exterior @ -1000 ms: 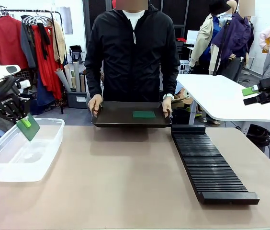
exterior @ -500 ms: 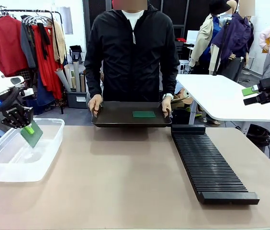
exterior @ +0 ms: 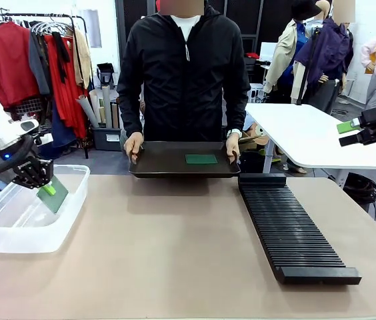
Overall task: Sort PCBs into racks and boxes based on the side picked up.
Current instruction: If the short side of the Blank PCB is picked up, insert it into the PCB Rack ; if the long side is picked up, place it in the Organizing box.
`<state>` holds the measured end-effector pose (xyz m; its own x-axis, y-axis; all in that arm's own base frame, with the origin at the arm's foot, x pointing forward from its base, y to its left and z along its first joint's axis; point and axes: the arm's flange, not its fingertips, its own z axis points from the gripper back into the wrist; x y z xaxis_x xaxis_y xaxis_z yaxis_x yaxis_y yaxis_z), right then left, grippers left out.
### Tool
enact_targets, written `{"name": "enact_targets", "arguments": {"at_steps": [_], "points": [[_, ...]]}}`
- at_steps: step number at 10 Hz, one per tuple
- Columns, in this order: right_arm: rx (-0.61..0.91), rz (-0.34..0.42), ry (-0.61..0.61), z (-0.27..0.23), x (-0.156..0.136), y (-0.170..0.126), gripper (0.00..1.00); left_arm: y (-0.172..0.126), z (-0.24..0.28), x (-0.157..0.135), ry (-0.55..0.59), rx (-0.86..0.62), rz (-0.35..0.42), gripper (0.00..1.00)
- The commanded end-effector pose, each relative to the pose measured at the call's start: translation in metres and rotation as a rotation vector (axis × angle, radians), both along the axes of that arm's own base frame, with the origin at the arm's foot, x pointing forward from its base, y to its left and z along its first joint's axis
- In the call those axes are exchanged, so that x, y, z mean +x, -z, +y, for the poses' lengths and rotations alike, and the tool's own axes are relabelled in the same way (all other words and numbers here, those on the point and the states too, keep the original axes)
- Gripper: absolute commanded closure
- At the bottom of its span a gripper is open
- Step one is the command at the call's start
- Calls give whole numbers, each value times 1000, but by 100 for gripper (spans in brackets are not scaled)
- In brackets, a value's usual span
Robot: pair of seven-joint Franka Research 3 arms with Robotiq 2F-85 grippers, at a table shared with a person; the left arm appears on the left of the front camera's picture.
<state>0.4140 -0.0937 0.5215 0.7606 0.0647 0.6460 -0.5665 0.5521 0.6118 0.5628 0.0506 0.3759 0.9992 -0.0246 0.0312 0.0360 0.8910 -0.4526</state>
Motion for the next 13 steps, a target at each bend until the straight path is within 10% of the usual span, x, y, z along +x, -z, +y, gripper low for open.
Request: {"name": "enact_targets", "arguments": {"at_steps": [1,10,13], "points": [[9,-10,-3,1,-1,-1,0,13,2,-1,5,-22,-49,100],[9,-10,-3,1,-1,-1,0,47,3,8,14,-72,-39,97],[9,-10,-3,1,-1,-1,0,43,3,8,-5,-52,-10,50]]}}
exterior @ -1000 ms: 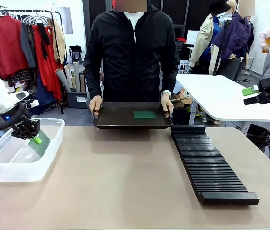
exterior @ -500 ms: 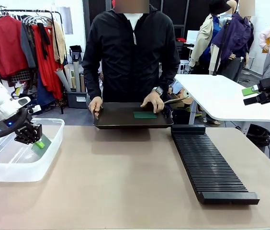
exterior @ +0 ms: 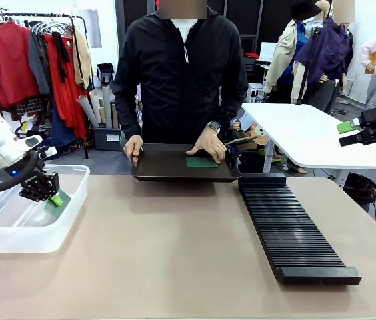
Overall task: Sort PCBs into racks and boxes based on the side picked up.
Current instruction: If the short side of the Blank PCB is picked up, insert it into the PCB Rack ; if the long side is picked up, place it in the Organizing box.
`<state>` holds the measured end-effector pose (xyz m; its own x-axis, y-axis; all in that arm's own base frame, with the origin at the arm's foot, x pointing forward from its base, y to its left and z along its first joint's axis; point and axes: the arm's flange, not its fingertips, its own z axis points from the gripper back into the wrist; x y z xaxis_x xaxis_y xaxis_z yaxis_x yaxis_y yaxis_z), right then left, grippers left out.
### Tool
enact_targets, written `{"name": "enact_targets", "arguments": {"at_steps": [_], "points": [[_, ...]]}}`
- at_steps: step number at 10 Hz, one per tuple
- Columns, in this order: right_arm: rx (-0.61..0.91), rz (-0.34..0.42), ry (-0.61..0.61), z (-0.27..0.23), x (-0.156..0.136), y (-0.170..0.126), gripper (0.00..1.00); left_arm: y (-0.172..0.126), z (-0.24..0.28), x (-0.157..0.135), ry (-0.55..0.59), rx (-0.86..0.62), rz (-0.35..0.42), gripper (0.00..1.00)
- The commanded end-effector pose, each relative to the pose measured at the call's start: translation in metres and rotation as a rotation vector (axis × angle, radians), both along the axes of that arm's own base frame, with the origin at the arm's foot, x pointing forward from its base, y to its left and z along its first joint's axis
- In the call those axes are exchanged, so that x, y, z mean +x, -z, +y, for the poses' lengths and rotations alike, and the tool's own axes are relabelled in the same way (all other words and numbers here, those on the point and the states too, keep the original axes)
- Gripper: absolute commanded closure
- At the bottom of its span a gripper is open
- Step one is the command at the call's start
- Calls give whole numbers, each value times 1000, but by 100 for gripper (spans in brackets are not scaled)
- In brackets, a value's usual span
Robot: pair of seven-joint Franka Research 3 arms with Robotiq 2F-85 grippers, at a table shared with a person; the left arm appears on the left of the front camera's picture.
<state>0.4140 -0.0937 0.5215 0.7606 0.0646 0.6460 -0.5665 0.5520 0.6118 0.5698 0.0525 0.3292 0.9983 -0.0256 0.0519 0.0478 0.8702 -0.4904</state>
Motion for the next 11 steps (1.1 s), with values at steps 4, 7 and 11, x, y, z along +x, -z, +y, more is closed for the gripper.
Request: {"name": "enact_targets", "arguments": {"at_steps": [4,7,11], "points": [[9,-10,-3,1,-1,-1,0,-30,-2,-5,-39,53,47,0],[9,-10,-3,1,-1,-1,0,-56,-12,-13,-59,111,86,0],[9,-10,-3,1,-1,-1,0,-75,-23,-23,-87,164,130,0]]}}
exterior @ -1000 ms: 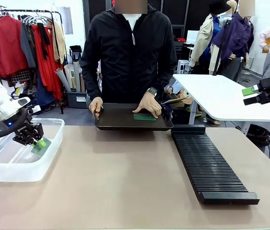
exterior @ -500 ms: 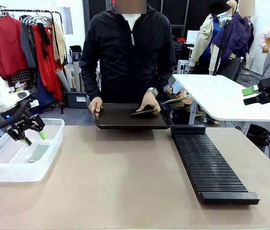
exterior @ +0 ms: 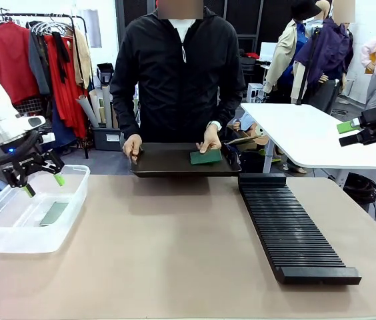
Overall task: Sort PCBs into racks and boxes based on the side picked up.
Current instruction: If the short side of the Blank PCB is picked up, insert it into the PCB Rack ; if the long side is picked up, place it in the Organizing box, then pick up the Blank PCB handed by the Human.
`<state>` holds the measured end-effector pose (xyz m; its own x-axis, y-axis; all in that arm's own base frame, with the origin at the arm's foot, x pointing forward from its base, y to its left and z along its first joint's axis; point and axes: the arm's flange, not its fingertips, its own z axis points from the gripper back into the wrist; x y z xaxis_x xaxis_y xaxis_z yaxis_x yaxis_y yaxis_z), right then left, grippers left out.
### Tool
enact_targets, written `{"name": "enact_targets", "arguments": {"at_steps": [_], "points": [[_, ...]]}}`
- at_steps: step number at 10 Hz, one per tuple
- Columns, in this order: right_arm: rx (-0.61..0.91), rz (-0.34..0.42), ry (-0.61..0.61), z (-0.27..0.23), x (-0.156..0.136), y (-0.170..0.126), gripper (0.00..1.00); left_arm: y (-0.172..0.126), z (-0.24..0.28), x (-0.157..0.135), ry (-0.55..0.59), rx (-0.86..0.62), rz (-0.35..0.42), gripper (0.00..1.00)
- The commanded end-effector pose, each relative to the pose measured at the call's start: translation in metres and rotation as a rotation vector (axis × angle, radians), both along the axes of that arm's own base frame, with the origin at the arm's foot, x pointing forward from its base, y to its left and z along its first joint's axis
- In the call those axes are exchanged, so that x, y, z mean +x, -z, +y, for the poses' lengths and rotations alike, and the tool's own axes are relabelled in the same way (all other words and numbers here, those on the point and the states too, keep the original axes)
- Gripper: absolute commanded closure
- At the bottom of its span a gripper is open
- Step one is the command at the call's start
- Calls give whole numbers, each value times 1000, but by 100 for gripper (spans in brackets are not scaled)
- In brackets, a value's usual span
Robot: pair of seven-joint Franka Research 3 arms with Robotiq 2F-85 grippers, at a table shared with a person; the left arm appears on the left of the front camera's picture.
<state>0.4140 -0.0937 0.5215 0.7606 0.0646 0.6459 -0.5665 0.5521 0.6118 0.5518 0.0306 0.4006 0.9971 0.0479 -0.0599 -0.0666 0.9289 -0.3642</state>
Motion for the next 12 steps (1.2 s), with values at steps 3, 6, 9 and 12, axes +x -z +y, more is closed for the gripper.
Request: {"name": "enact_targets", "arguments": {"at_steps": [3,6,9,12], "points": [[9,-10,-3,1,-1,-1,0,0,0,0,0,0,0,0],[9,-10,-3,1,-1,-1,0,0,0,0,0,0,0,0],[9,-10,-3,1,-1,-1,0,0,0,0,0,0,0,0],[9,-10,-3,1,-1,-1,0,0,-2,0,-8,3,7,0]]}}
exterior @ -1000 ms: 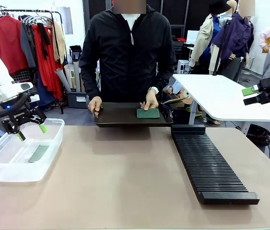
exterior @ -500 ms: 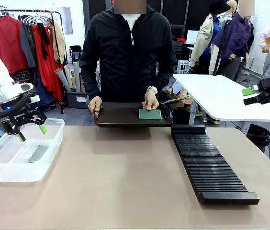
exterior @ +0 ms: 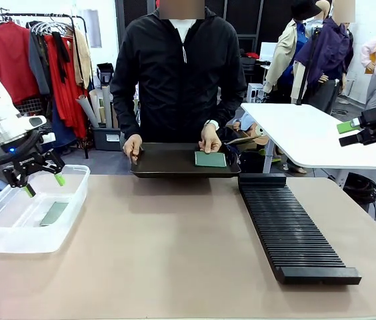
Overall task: Sort PCBs into racks and boxes based on the side picked up.
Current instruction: Pick up the Blank PCB handed by the Human.
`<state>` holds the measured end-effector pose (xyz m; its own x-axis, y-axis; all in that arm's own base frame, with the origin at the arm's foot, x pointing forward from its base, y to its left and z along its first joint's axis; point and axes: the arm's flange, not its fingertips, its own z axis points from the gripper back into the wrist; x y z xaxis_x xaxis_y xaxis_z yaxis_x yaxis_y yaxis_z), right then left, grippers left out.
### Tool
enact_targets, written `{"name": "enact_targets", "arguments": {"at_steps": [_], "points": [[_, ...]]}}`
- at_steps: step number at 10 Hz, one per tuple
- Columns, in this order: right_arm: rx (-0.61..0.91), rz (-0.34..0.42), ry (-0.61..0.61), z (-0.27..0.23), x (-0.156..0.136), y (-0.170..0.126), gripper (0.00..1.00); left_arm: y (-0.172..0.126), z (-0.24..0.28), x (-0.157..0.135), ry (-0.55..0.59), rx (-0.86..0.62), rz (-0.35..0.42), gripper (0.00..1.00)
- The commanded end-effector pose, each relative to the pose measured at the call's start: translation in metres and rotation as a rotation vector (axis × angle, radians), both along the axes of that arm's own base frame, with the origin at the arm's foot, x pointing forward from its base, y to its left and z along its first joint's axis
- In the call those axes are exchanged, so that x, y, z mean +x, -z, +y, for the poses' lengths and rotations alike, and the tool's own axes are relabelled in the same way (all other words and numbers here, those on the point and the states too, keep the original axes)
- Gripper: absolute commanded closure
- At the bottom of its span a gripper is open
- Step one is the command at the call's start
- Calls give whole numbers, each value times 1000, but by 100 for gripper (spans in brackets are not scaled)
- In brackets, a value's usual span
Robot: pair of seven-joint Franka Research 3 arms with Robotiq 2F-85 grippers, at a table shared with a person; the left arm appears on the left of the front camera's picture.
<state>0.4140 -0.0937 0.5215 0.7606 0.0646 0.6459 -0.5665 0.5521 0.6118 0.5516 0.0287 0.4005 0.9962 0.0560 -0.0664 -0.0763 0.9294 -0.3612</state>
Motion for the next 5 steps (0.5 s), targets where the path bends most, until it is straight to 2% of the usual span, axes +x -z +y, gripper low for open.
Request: {"name": "enact_targets", "arguments": {"at_steps": [1,5], "points": [[9,-10,-3,1,-1,-1,0,-6,1,-1,27,-46,-47,0],[9,-10,-3,1,-1,-1,0,-35,4,-13,156,-310,-295,0]]}}
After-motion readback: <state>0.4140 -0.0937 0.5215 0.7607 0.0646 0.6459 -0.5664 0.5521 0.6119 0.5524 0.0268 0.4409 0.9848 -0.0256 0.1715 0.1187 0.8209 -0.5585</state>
